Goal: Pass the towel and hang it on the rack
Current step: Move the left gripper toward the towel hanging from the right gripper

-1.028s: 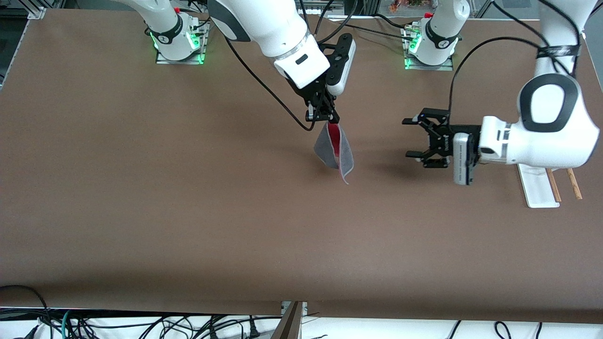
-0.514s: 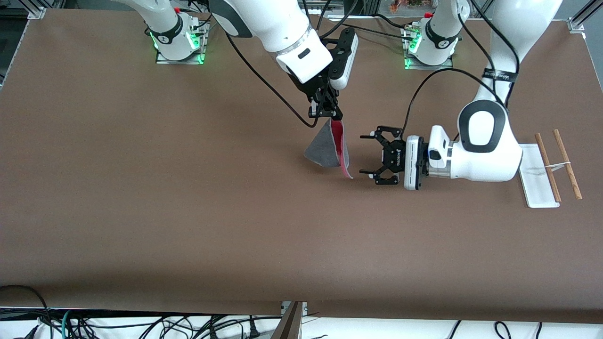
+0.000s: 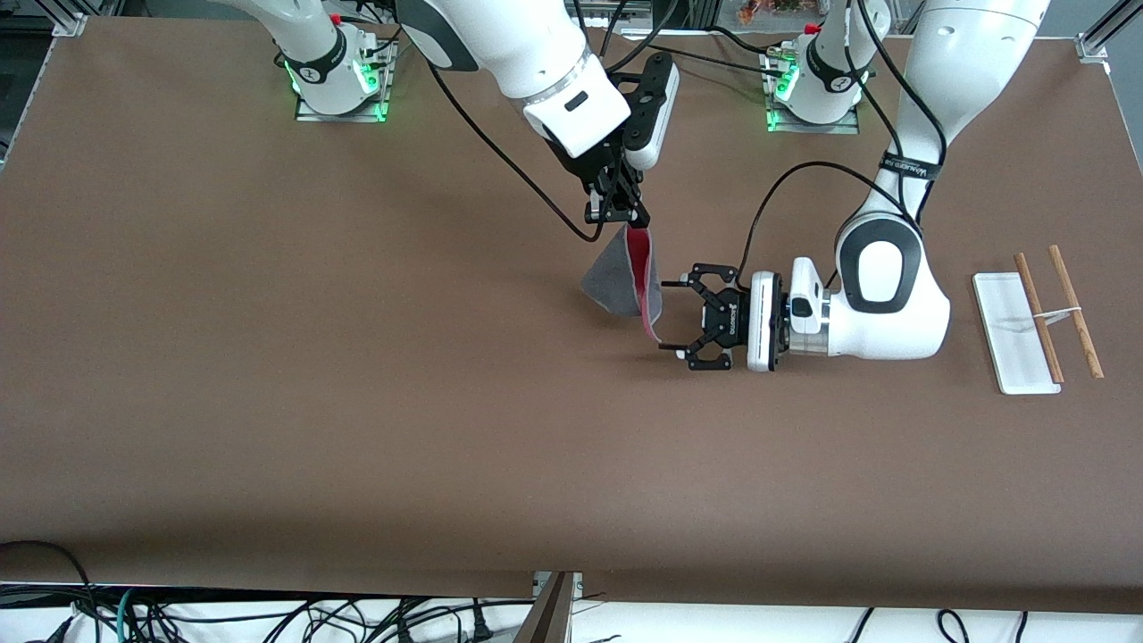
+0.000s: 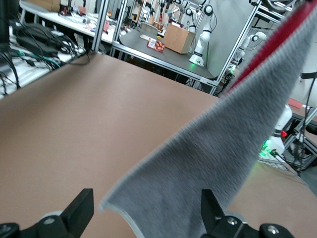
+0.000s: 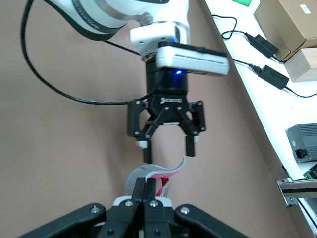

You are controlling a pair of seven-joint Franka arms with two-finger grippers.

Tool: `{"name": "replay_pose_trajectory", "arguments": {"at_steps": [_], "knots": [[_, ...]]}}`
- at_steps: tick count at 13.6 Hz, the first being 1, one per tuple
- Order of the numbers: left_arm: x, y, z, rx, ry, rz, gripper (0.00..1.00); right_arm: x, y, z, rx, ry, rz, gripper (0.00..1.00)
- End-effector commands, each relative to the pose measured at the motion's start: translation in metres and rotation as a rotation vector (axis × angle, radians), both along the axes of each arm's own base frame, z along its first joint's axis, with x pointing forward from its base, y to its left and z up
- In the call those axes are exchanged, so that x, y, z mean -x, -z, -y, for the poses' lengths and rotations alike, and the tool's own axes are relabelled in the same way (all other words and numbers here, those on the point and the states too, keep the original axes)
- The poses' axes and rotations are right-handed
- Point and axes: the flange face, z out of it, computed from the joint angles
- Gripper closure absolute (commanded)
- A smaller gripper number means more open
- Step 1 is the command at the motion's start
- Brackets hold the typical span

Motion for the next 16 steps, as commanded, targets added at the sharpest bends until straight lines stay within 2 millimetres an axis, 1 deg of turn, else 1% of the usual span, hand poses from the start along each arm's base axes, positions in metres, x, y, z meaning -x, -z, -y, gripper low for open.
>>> {"name": "replay_pose_trajectory", "arguments": {"at_steps": [1, 2, 4, 5, 6, 7, 8, 12, 14, 16], "knots": [[-0.026, 0.002, 0.008, 0.063, -0.026, 0.058, 0.04, 0.000, -0.009, 0.000, -0.019, -0.019, 0.006, 1.00], [-0.025, 0.007, 0.015, 0.070, -0.023, 0.050, 0.04, 0.000, -0.008, 0.000, -0.018, -0.020, 0.004, 1.00], [-0.023, 0.007, 0.021, 0.075, -0.017, 0.047, 0.05, 0.000, -0.008, 0.000, -0.017, -0.020, 0.005, 1.00], [-0.017, 0.009, 0.033, 0.081, -0.002, 0.041, 0.05, 0.000, -0.008, 0.000, -0.017, -0.020, 0.005, 1.00], [-0.014, 0.011, 0.038, 0.081, 0.006, 0.037, 0.14, 0.000, -0.008, 0.000, -0.017, -0.021, 0.006, 1.00], [-0.013, 0.011, 0.037, 0.083, 0.012, 0.035, 0.28, 0.000, -0.008, 0.000, -0.017, -0.021, 0.006, 1.00], [-0.013, 0.013, 0.033, 0.082, 0.014, 0.033, 0.32, 0.000, -0.008, 0.000, -0.017, -0.021, 0.006, 1.00], [-0.004, 0.019, 0.031, 0.115, 0.067, -0.005, 0.29, 0.001, -0.008, -0.001, -0.019, -0.021, 0.004, 1.00], [-0.006, 0.020, 0.025, 0.122, 0.076, 0.039, 0.28, 0.000, -0.007, 0.000, -0.018, -0.020, 0.003, 1.00], [-0.004, 0.019, 0.023, 0.141, 0.096, 0.036, 0.27, 0.001, -0.008, -0.001, -0.019, -0.021, 0.004, 1.00]]}}
